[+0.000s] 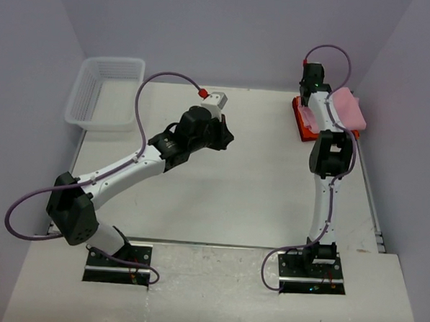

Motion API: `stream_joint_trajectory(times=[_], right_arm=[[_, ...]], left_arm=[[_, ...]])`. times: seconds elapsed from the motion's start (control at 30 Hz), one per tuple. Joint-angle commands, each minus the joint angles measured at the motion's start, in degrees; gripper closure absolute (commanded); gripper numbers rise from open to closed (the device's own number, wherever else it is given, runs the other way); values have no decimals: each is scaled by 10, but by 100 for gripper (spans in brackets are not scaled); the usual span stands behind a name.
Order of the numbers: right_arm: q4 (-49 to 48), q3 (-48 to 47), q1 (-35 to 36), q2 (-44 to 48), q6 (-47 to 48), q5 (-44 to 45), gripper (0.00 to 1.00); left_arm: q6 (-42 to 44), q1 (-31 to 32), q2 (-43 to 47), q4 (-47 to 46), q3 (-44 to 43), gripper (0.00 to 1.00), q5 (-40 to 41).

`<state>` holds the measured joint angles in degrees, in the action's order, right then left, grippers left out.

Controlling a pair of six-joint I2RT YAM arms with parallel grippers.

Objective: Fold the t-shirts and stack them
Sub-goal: Put the neatly folded tshirt into the corner of the board with the right arm

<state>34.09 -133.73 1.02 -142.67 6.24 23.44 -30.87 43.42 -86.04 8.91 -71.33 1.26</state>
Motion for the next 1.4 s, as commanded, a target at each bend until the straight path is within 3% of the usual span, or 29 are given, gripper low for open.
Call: stream_joint_trajectory(times=[0.0, 0.27, 0.6, 0.73, 0.9, 0.93, 1.0, 1.07, 1.1, 1.13, 1.27, 1.33, 1.37], right_arm=[[10, -35, 7, -8, 23, -32, 100], [12, -55, 36, -25, 123, -135, 100], [-84, -33, 48, -24, 160, -73, 100], [-86, -31, 50, -2, 116, -67, 100], [-45, 12, 64, 131, -13, -128, 99], [-41, 34, 65, 161, -64, -166, 96], [-43, 104, 67, 252, -118, -218, 80], [-51, 178, 77, 308, -169, -266, 47], [-50, 196, 82, 333, -176, -272, 15], [-39, 213, 90, 372, -184, -271, 5], [4, 297, 152, 430, -185, -185, 1], [-2, 341, 180, 470, -185, -176, 1], [-15, 415, 188, 494, -189, -168, 1]], left_arm=[[10, -3, 31, 18, 8, 100, 1], [0, 7, 54, 23, 32, 100, -10], [-8, 45, 27, 21, 56, 100, -42], [-9, 54, 35, 22, 64, 100, -32], [0, 60, 61, 38, 74, 100, 31], [3, 60, 63, 46, 73, 100, 60], [9, 60, 75, 73, 78, 98, 96], [13, 60, 88, 94, 85, 89, 149], [13, 61, 104, 101, 90, 84, 169], [13, 61, 112, 107, 101, 75, 205], [-1, 61, 174, 134, 148, 40, 313], [-9, 62, 192, 159, 155, 34, 343], [-12, 61, 202, 164, 159, 31, 356]])
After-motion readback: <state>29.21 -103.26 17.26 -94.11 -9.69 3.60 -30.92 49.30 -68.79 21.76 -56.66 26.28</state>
